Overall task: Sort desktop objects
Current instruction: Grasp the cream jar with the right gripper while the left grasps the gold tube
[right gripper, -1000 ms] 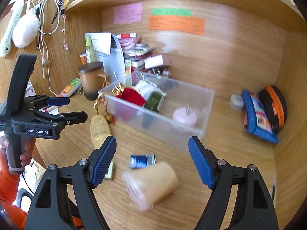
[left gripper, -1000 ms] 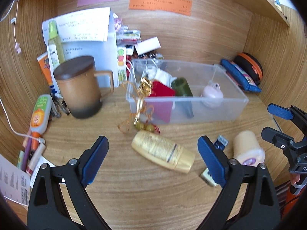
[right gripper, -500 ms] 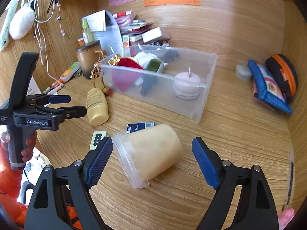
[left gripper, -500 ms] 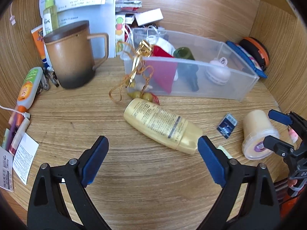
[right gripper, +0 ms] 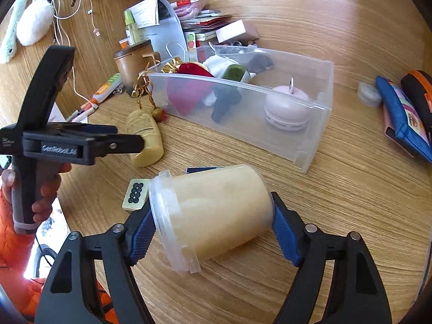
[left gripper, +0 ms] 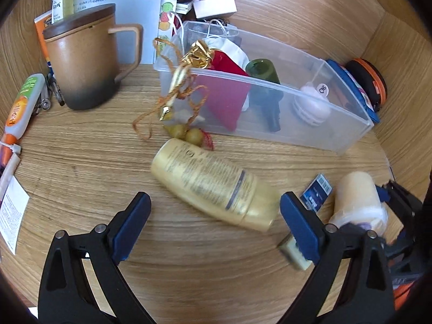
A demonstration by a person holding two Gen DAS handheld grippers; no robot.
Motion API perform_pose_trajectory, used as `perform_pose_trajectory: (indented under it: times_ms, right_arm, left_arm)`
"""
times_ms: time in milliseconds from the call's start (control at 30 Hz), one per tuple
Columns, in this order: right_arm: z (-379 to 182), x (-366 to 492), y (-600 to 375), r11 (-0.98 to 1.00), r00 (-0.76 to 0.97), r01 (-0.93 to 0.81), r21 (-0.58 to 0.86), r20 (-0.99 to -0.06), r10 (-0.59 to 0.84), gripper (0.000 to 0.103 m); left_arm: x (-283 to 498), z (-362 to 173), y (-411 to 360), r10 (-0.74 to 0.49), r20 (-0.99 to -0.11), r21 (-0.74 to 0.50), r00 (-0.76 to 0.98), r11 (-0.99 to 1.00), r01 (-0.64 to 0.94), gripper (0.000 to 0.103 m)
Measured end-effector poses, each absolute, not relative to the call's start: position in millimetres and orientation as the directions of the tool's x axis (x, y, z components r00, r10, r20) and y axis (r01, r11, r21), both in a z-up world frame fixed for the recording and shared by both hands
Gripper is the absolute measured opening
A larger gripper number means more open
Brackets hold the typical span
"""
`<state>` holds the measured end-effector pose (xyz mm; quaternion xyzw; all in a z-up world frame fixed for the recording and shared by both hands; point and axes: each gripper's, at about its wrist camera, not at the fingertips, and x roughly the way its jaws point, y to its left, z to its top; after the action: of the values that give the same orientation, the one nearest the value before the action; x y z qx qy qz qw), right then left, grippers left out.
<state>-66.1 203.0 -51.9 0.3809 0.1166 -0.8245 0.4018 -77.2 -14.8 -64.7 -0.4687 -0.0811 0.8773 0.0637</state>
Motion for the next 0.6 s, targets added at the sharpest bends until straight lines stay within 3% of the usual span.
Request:
perform_pose_trajectory:
  times_ms: [600]
  right_arm:
    - [-48.2, -70.0, 206.5, -0.606, -0.335, 0.778, 0.167, -0.705, -0.625, 0.066]
  left_arm:
    - [-58.6, -67.4, -44.0, 0.139, -0.819, -0.171, -0.556, -0.985, 0.006, 0.097]
